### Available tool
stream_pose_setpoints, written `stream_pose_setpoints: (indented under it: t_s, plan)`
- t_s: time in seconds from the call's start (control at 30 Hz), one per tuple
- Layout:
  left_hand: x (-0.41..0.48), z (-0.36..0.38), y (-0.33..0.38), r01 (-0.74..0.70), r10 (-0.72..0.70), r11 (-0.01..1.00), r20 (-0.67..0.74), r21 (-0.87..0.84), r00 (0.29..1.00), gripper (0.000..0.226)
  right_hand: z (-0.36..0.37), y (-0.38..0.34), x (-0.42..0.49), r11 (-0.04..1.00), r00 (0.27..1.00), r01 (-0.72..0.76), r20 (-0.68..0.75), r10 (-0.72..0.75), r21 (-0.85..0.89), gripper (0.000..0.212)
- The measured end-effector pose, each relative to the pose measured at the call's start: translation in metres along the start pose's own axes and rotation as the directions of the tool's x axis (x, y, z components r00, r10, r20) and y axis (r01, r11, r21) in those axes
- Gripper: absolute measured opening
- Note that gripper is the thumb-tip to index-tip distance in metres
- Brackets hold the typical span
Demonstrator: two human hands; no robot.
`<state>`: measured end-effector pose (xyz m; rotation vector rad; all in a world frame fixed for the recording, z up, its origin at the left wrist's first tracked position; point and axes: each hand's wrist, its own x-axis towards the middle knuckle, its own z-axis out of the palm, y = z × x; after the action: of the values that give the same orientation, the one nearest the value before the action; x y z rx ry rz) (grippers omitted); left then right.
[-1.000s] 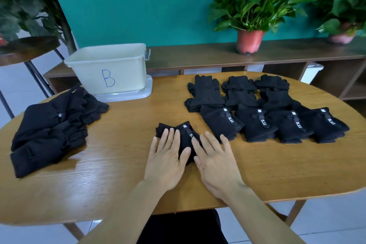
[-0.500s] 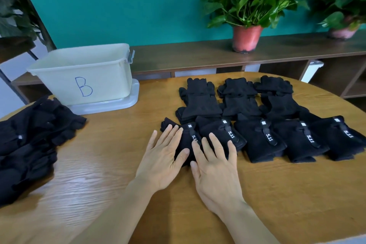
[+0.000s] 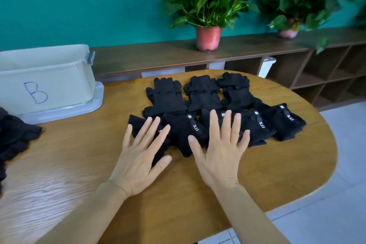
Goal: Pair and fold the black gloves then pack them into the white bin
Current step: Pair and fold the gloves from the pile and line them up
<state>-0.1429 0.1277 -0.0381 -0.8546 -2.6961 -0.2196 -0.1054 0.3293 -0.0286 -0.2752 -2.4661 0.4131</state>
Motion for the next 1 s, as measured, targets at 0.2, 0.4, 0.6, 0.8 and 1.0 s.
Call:
stream_pose_setpoints:
  t_s: [0.2,0.4,0.6,0.8,1.0]
  plan:
    - [0.036,0.005,0.039,0.005,-0.011,0.999,0.131,0.046,0.991,0.072,-0.049,0.091,0.06,0.894,0.858,-0.385,0.269,0.438,-0.228,0.113]
    - [0.046,0.024,0.043,0.025,-0.043,0.997,0.229,0.079,0.973,0.072,-0.026,0.116,0.075,0.891,0.732,-0.344,0.511,0.451,-0.295,0.124]
    - [0.062,0.028,0.044,0.058,-0.077,0.994,0.207,0.094,0.975,0.077,-0.01,0.113,0.09,0.898,0.741,-0.326,0.51,0.436,-0.294,0.119]
    - [0.063,0.032,0.04,0.047,-0.061,0.995,0.177,0.085,0.982,0.072,-0.006,0.115,0.092,0.901,0.748,-0.31,0.507,0.428,-0.304,0.118]
    - [0.062,0.023,0.043,-0.047,0.017,0.976,0.138,0.214,0.99,0.065,-0.018,0.104,0.09,0.908,0.782,-0.277,0.474,0.404,-0.316,0.104]
